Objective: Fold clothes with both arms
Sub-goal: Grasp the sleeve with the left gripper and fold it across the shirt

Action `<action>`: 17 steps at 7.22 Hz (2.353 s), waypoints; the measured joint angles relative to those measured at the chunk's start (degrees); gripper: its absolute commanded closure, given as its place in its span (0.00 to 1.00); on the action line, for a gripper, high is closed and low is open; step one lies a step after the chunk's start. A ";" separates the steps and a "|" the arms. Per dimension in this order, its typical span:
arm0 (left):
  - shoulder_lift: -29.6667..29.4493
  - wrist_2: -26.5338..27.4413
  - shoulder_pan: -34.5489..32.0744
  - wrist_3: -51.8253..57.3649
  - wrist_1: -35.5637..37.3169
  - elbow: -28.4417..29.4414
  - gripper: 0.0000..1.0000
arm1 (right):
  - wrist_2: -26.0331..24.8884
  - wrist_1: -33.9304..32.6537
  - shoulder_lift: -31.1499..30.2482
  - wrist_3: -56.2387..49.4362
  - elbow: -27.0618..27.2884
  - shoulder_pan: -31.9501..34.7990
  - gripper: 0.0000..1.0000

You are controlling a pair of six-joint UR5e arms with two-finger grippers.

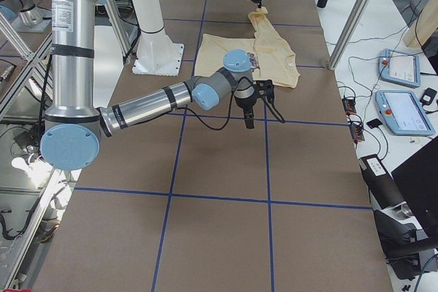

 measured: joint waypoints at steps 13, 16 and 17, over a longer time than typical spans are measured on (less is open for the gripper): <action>-52.78 8.04 19.41 -38.72 13.15 35.54 0.00 | 0.12 -0.07 1.93 2.10 -0.57 -0.10 0.00; -37.11 8.02 19.37 -36.85 13.62 16.65 0.00 | -2.52 -0.07 4.56 15.83 2.36 -5.58 0.00; -29.84 8.11 19.37 -36.25 13.67 8.73 0.00 | -5.33 -0.16 4.65 21.39 4.72 -9.54 0.00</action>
